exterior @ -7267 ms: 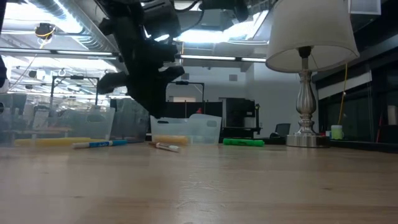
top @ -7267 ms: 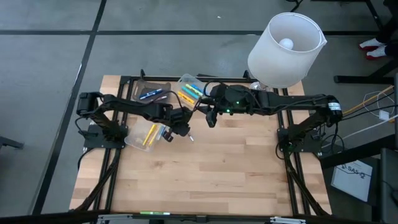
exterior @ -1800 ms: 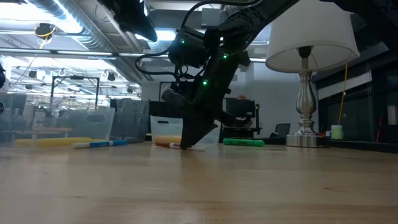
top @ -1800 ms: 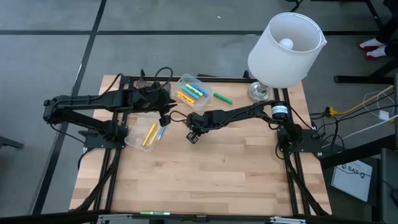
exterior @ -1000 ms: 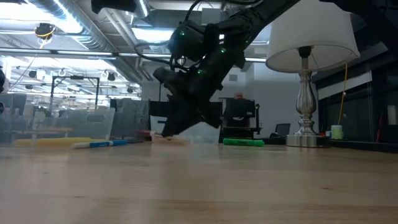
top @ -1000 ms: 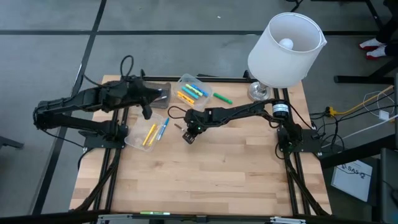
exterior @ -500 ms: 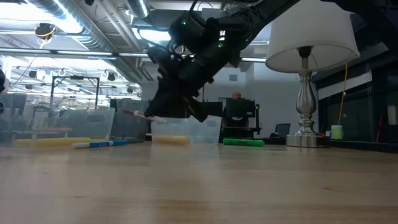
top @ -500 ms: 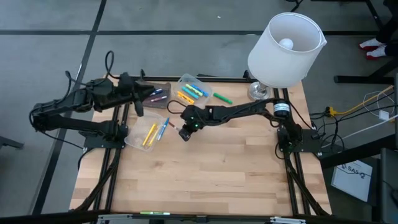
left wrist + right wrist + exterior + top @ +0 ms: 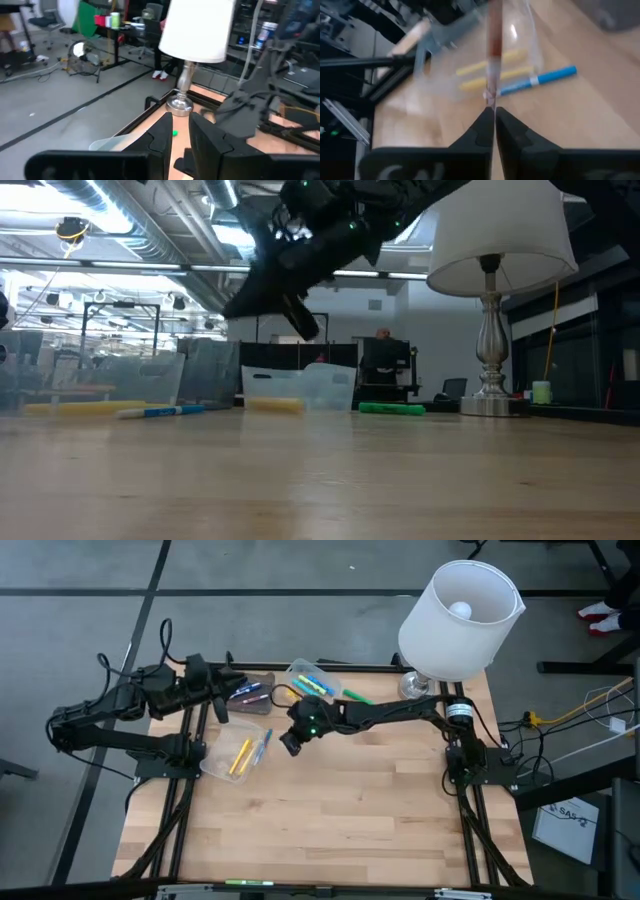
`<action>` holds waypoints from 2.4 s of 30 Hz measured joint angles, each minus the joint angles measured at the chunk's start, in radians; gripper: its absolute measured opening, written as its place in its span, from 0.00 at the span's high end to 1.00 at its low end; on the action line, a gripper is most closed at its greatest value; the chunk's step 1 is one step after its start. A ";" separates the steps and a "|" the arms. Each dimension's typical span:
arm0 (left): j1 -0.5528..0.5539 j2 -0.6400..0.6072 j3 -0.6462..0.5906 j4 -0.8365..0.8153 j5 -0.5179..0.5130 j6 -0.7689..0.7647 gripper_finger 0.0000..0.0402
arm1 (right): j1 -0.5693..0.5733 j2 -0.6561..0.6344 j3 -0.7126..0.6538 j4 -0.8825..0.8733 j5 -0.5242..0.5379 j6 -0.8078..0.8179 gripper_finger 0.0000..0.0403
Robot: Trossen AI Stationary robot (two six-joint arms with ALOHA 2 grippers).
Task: Pick & Place Markers
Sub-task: Put the brown marker into the black bin
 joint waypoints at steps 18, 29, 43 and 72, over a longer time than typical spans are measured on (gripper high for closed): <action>0.000 -0.021 0.000 -0.010 -0.058 -0.034 0.73 | -0.027 -0.002 0.216 -0.199 0.008 -0.194 1.00; 0.000 -0.012 0.000 -0.188 0.374 0.069 0.73 | -0.011 -0.002 0.216 -0.366 -0.021 -0.365 0.99; -0.081 0.161 0.000 -0.594 0.734 0.097 0.77 | 0.004 -0.002 0.216 -0.677 -0.130 -0.441 0.95; -0.805 0.534 0.000 -0.594 0.770 0.012 0.66 | 0.080 -0.033 0.216 -0.895 -0.040 -0.410 0.98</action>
